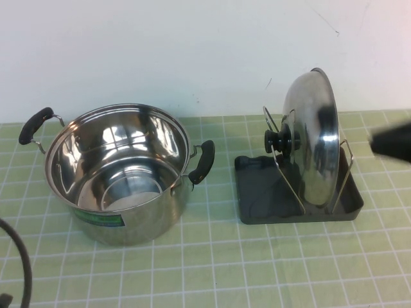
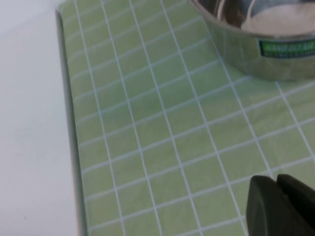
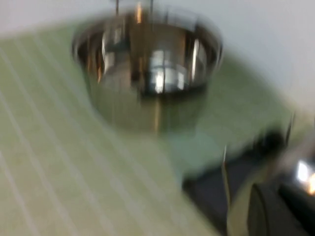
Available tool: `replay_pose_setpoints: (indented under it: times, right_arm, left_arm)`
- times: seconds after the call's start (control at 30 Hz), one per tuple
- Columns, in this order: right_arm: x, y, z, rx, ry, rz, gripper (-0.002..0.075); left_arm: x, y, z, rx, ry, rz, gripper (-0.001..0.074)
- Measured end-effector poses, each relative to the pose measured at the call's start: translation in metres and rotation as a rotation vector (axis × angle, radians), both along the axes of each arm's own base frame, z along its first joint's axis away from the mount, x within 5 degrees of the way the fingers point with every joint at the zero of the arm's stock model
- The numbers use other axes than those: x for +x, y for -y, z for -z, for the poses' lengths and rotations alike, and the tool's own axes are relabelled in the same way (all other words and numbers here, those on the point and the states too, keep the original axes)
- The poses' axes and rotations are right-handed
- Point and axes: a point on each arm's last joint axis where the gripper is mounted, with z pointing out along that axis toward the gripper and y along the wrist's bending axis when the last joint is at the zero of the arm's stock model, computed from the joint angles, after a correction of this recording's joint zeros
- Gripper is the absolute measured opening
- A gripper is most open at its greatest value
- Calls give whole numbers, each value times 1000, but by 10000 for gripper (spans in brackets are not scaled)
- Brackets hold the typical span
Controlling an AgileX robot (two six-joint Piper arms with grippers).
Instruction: Put pot lid on rack
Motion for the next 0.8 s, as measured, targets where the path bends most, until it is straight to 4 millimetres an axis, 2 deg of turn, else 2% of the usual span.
replay_pose_setpoints:
  times: [0.1,0.17,0.23,0.33,0.47,0.6,0.7,0.8]
  right_arm:
    - [-12,14,13,-235,-132,61,15]
    - [-18,30,18,-400,-205,180,11]
    - [-23,46,17,-518,-229,342,9]
    - [-31,61,4,-618,-154,507,8]
    - [-43,62,-17,-577,12,571,8]
    - [-60,52,-25,-489,188,528,8]
    - [-76,41,-16,-413,262,449,8]
    - [-95,32,6,-344,299,379,8]
  left_arm:
    - [-5,-2,1,-45,-25,-16,-1]
    - [-10,-6,0,-103,-20,-38,-1]
    - [-15,-12,-3,-168,1,-70,-1]
    - [-24,-22,-9,-290,63,-96,-1]
    - [-36,-31,-21,-465,202,-10,-1]
    - [-45,-35,-19,-583,356,124,-1]
    - [-47,-27,-6,-627,430,244,-1]
    - [-45,-16,15,-619,453,341,-1]
